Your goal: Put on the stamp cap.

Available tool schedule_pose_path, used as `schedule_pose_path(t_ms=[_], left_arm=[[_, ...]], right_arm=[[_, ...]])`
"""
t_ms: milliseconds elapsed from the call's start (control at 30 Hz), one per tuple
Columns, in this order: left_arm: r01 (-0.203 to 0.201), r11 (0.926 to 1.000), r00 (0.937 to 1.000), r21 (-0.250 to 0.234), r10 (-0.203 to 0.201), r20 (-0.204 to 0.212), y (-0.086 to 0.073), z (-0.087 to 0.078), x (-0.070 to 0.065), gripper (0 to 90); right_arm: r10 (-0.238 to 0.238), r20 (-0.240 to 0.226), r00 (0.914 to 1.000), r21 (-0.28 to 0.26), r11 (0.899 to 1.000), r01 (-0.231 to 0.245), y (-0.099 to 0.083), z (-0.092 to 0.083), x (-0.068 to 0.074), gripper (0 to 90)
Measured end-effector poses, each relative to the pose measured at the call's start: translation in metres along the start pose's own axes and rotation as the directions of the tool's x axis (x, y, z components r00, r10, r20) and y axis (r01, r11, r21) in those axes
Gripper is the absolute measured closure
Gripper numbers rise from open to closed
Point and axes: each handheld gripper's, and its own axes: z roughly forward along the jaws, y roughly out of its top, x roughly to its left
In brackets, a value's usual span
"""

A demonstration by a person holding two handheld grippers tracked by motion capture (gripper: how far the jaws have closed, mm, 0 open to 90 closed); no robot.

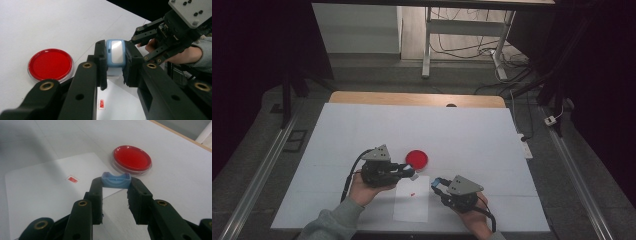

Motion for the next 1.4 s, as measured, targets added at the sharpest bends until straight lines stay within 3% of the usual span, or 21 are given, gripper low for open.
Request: schedule_pose_path(t_ms=[867, 1400], left_arm=[[0.004, 1.0000, 0.9998, 0.003, -0.004, 0.018, 0.002, 0.010, -0.004, 75.0], [0.011, 0.9999, 0.9999, -0.001, -0.011, 0.005, -0.001, 0.019, -0.007, 75.1]], right_arm=[[-0.019, -0.009, 0.9998, -0.016, 1.000, 0.019, 0.009, 0.015, 0.014, 65.7], [-0.014, 0.002, 0.9999, -0.050, 0.999, 0.014, 0.015, 0.020, 0.020, 65.7]])
